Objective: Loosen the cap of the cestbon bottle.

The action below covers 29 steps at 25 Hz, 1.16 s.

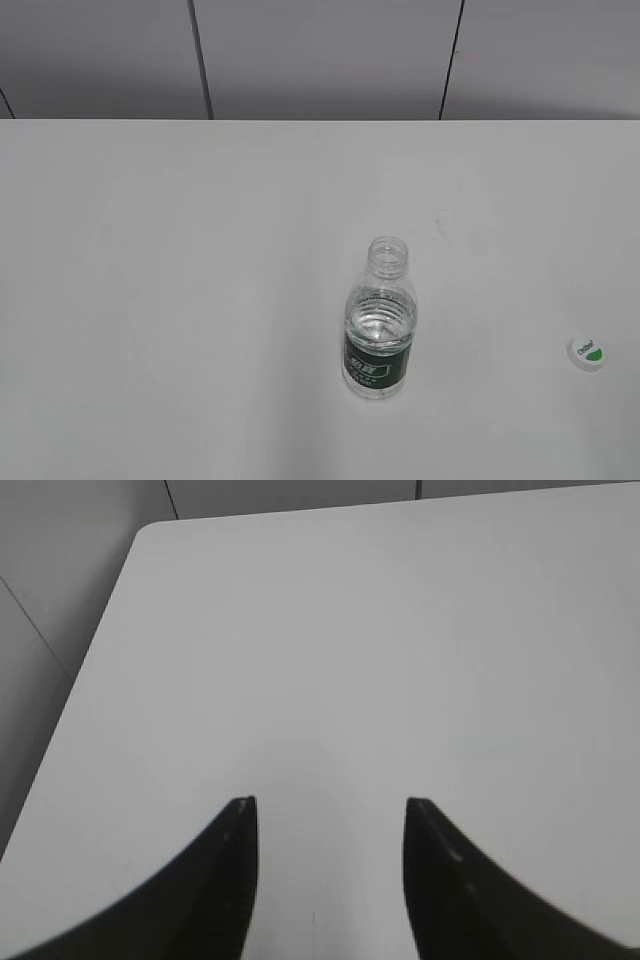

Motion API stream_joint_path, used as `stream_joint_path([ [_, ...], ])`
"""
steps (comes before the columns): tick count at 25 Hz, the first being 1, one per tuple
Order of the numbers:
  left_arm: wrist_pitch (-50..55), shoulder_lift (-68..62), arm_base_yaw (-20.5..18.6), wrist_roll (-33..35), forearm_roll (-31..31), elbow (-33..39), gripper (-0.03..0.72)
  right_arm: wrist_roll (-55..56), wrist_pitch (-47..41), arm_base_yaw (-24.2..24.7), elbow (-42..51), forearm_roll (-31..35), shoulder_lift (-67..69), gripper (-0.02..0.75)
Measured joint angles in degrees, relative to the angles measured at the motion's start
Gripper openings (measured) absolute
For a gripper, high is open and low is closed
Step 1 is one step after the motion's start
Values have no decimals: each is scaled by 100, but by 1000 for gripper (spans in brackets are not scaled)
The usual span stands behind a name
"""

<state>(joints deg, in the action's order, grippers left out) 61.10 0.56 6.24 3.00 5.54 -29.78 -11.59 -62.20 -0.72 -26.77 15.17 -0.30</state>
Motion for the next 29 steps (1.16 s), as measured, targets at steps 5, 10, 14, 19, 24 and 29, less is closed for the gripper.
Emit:
stream_joint_path([
  [5, -2, 0, 0, 0, -5, 0, 372, 0, 0, 0, 0, 5, 0, 543],
  [10, -13, 0, -40, 0, -5, 0, 370, 0, 0, 0, 0, 5, 0, 543],
  [14, -15, 0, -217, 0, 5, 0, 368, 0, 0, 0, 0, 5, 0, 543],
  [19, -15, 0, -273, 0, 20, 0, 361, 0, 0, 0, 0, 5, 0, 543],
  [24, -19, 0, -273, 0, 31, 0, 357, 0, 0, 0, 0, 5, 0, 543],
  [29, -19, 0, -273, 0, 43, 0, 329, 0, 0, 0, 0, 5, 0, 543],
])
